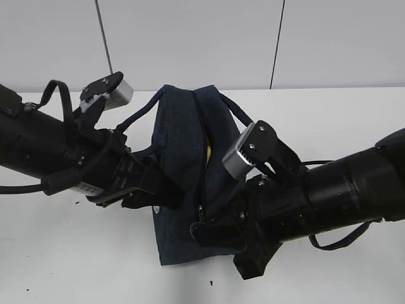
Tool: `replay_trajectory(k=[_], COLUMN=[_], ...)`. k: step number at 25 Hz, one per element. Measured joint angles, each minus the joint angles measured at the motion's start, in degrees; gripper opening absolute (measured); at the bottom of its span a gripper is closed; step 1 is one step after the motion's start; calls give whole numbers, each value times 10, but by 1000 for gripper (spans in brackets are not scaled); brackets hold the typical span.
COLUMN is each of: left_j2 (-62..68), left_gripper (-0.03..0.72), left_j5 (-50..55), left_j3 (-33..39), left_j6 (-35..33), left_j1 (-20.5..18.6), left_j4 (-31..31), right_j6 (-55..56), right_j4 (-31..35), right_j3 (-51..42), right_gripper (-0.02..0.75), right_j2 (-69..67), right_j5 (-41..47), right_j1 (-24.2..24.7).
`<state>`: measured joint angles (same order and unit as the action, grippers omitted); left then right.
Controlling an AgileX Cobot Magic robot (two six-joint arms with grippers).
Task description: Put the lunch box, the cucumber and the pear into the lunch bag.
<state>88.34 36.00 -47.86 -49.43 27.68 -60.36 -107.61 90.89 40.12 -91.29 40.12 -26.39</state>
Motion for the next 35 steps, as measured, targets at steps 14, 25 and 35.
replay_trajectory(k=[14, 25, 35], left_j2=[0, 0, 0], left_gripper=[418, 422, 312], left_j5=[38, 45, 43], left_j3=[-1, -1, -1], left_j6=[0, -1, -2], left_j1=[-1, -1, 0], left_j4=[34, 36, 11], right_j6=[64, 186, 212], right_j4=[-12, -138, -144], right_j3=[20, 31, 36], right_gripper=[6, 6, 6], right_j2=[48, 89, 90], right_j5=[-27, -20, 24], right_j1=[0, 0, 0])
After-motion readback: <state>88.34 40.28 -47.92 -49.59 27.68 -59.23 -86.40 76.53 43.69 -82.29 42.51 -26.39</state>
